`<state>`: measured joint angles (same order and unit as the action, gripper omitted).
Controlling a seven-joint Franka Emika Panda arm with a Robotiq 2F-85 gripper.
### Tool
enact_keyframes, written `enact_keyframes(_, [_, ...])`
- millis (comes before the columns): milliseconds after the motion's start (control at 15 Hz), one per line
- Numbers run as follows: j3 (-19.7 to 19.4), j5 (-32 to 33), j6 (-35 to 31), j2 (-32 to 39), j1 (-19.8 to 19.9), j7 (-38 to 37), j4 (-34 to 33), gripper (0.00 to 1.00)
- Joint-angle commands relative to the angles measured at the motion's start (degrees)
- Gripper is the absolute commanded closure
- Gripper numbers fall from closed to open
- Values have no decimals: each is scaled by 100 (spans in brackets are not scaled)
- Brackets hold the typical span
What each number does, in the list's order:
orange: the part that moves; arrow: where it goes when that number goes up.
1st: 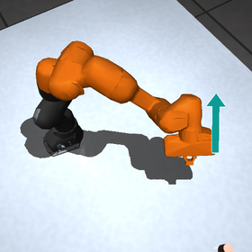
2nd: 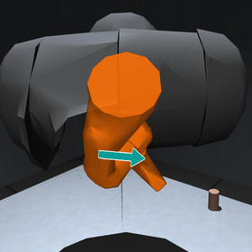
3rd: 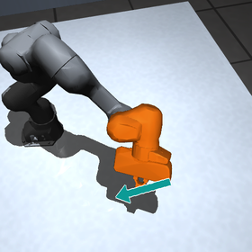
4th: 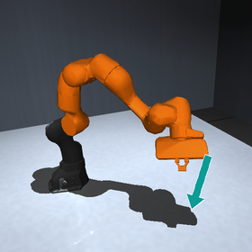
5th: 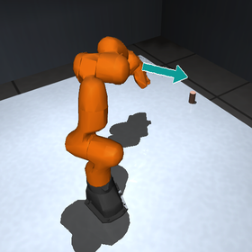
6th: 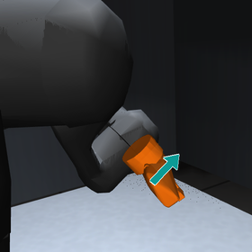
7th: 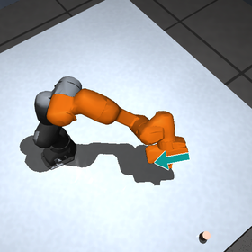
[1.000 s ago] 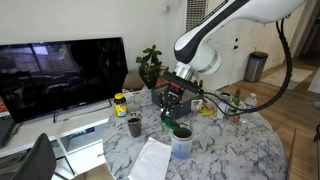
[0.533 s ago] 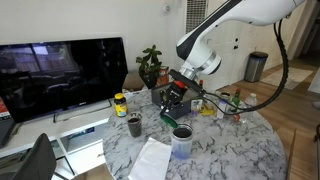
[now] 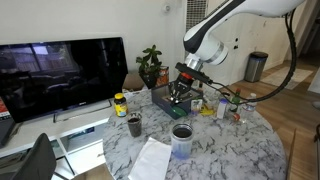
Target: Move the white and blue cup to the left, put the tomato ketchup on the green lid and then put the ketchup in the cup
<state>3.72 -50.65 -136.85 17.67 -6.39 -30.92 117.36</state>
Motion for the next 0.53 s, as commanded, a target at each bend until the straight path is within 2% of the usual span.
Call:
enact_keyframes(0, [-411, 1214, -357, -410, -126, -718, 592, 100])
enact_keyframes(133, [-544, 1809, -686, -358, -101, -1062, 794, 100])
enact_keyframes(467, [-407, 1573, -1619, 92, 41, -1128, 1192, 100])
